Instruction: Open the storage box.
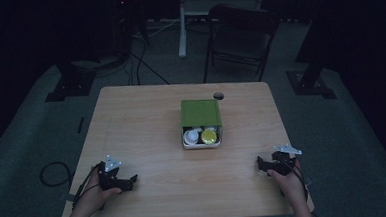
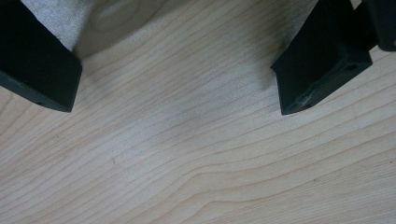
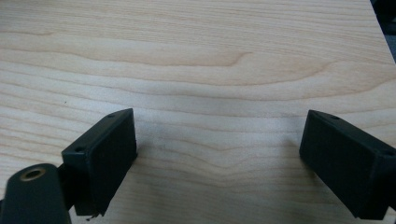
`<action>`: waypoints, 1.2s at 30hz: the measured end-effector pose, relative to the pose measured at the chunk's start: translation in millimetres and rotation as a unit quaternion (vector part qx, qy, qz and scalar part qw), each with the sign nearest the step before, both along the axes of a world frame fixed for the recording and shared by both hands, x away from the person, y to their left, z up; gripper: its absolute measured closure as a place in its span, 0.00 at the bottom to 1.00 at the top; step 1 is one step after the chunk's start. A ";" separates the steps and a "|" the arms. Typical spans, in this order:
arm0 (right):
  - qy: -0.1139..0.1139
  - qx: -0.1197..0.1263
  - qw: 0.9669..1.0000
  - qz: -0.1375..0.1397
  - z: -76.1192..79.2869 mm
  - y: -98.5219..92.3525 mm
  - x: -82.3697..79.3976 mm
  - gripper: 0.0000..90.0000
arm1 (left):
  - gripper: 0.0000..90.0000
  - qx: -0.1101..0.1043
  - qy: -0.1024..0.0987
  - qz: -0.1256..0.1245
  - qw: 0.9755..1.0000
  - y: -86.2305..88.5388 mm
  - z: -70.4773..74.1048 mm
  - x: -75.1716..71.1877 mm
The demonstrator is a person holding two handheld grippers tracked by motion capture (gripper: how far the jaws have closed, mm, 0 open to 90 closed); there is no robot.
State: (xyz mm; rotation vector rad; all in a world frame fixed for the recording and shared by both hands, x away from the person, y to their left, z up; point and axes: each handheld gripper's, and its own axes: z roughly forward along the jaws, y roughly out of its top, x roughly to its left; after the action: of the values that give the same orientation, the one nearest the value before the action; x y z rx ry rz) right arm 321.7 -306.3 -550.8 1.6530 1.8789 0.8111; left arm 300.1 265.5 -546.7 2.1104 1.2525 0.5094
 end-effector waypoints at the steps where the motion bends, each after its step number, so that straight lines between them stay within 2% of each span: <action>1: 0.000 0.000 1.000 0.000 0.0 0.0 0.0 0.12 | 0.01 0.000 0.000 -0.001 1.000 0.1 0.0 0.0; 4: 0.000 0.001 1.000 0.013 0.0 -2.2 -0.5 0.12 | 0.01 0.001 0.000 0.000 1.000 0.0 0.0 -0.2; 10: -0.002 0.011 1.000 0.014 0.2 -4.2 -1.1 0.12 | 0.01 0.001 0.000 0.000 1.000 0.0 0.0 -0.2; 13: 0.000 0.000 1.000 0.026 0.0 -2.6 -1.0 0.12 | 0.01 0.000 0.000 0.000 1.000 -0.1 -0.1 -0.2; 19: 0.000 0.000 1.000 0.026 0.1 -1.9 -1.2 0.12 | 0.01 0.000 0.000 0.000 1.000 -0.1 0.0 -0.1; 23: 0.021 -0.005 0.999 0.033 3.9 3.4 -5.6 0.12 | 0.00 0.001 0.001 -0.001 1.000 -0.2 -0.1 0.1; 26: 0.023 -0.008 0.999 0.035 4.6 4.8 -6.6 0.12 | 0.00 0.001 0.001 -0.001 1.000 -0.2 -0.1 0.1; 29: 0.011 -0.020 0.999 0.045 4.4 8.1 -9.0 0.12 | 0.00 0.002 0.001 -0.001 1.000 -0.2 -0.1 0.1; 30: -0.002 -0.029 0.998 0.048 5.5 10.7 -10.4 0.12 | 0.00 0.002 0.001 -0.001 1.000 -0.2 -0.1 0.1; 32: -0.008 -0.029 0.998 0.048 6.3 11.8 -10.7 0.12 | 0.00 0.002 0.001 -0.001 1.000 -0.2 -0.1 0.1; 33: -0.019 -0.043 0.997 0.053 8.0 14.9 -10.9 0.12 | 0.00 0.002 0.001 -0.001 1.000 -0.2 0.0 0.1; 35: -0.023 -0.049 0.997 0.055 8.6 17.0 -11.1 0.12 | 0.00 0.001 0.001 -0.001 1.000 -0.2 -0.1 0.1; 36: -0.031 -0.071 0.995 0.059 9.1 21.4 -11.1 0.12 | 0.00 0.001 0.001 -0.002 1.000 -0.2 -0.1 0.1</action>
State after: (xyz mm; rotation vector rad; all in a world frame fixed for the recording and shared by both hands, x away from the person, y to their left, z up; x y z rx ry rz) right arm 310.5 -285.0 -541.8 1.4265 1.9586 0.7485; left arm 300.2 265.4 -546.7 2.1146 1.2497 0.5083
